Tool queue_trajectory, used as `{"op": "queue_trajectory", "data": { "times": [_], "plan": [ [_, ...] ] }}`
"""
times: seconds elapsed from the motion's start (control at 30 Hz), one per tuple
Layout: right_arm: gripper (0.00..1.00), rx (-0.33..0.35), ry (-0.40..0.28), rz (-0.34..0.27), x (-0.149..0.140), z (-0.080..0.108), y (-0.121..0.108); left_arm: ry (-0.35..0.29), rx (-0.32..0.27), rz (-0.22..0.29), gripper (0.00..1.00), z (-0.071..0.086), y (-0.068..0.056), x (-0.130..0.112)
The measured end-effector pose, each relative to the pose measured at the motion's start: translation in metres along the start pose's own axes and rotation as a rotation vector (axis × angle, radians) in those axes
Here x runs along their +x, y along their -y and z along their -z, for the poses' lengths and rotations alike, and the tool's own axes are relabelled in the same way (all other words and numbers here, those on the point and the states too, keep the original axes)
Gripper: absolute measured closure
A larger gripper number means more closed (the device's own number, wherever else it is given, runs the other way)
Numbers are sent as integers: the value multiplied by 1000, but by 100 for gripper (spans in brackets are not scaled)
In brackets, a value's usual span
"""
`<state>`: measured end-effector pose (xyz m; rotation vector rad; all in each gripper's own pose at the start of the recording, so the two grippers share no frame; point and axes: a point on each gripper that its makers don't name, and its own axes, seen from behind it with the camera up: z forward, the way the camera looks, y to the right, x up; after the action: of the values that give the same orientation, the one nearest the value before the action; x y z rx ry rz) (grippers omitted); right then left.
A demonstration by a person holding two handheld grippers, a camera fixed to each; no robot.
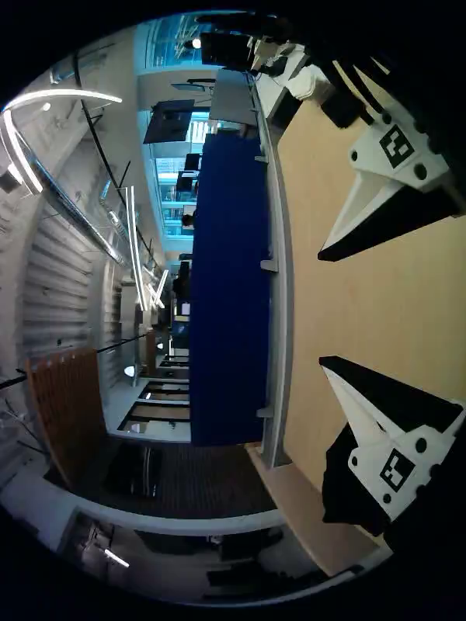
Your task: Fold towel
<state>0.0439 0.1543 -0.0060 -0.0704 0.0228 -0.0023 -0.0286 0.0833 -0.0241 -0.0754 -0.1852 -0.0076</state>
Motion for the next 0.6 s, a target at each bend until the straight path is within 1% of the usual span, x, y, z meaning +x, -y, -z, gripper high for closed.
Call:
{"op": "queue_trajectory", "data": {
  "times": [0.07, 0.17, 0.37, 0.47, 0.6],
  "plan": [
    [0, 0, -1, 8, 5, -1, 12, -35, 13, -12, 10, -2, 3, 12],
    [0, 7, -10, 16, 12, -4, 33, -64, 15, -22, 10, -5, 7, 23],
    [0, 34, -23, 2, 18, -8, 86, -79, 16, -19, 10, -10, 11, 25],
    [0, 51, -30, -15, 22, -10, 109, -86, 13, -19, 10, -12, 13, 27],
    [0, 67, -32, -20, 26, -12, 133, -96, 13, -16, 9, -13, 17, 30]
  ]
}}
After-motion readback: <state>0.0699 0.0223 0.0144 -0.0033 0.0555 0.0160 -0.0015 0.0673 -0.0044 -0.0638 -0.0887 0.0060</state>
